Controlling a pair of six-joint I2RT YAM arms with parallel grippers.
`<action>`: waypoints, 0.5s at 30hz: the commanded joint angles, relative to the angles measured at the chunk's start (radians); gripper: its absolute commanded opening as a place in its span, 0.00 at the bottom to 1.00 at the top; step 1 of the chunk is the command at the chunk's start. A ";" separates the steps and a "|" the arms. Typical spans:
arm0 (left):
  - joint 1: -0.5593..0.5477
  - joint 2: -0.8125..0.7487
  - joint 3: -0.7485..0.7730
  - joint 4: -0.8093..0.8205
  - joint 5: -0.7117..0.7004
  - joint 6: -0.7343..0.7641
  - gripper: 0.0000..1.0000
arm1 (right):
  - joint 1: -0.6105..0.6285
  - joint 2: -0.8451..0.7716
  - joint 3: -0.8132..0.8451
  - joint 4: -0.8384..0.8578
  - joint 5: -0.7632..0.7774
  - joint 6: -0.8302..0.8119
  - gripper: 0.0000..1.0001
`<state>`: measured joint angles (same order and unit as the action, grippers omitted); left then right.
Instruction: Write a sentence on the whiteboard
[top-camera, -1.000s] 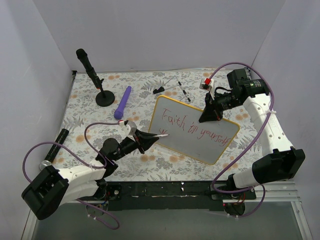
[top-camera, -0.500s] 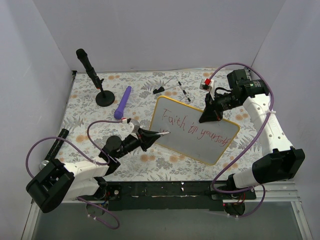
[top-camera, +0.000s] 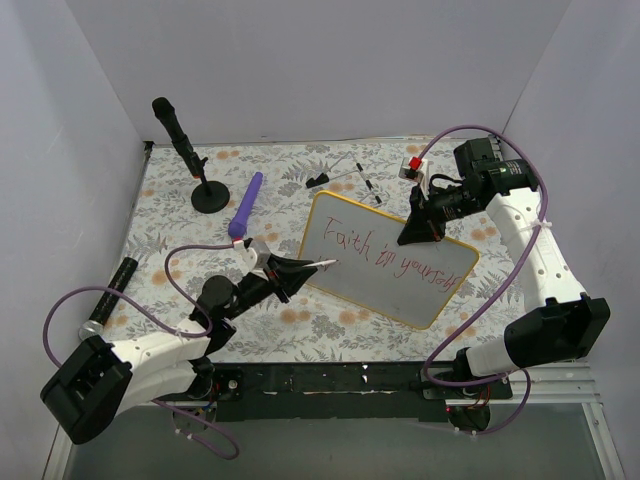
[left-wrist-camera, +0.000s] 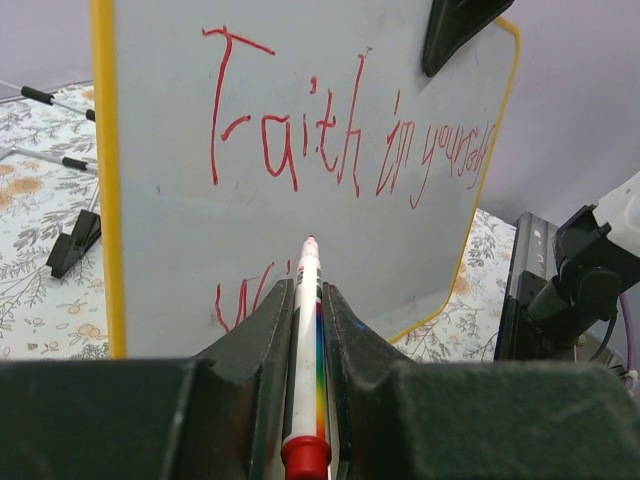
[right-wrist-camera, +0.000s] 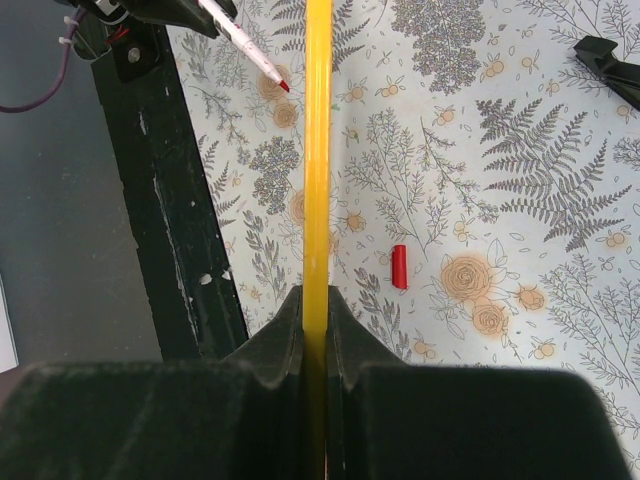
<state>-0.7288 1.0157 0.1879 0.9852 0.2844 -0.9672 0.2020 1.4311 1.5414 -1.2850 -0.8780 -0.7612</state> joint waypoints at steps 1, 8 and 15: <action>-0.003 -0.039 -0.011 -0.057 -0.007 0.028 0.00 | -0.006 -0.046 0.022 0.009 -0.115 0.025 0.01; -0.003 0.007 -0.004 -0.059 -0.008 0.028 0.00 | -0.006 -0.047 0.023 0.009 -0.113 0.025 0.01; -0.003 0.058 0.021 -0.056 -0.013 0.041 0.00 | -0.006 -0.047 0.025 0.009 -0.113 0.026 0.01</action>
<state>-0.7288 1.0595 0.1856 0.9348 0.2802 -0.9527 0.2020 1.4307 1.5414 -1.2850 -0.8780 -0.7589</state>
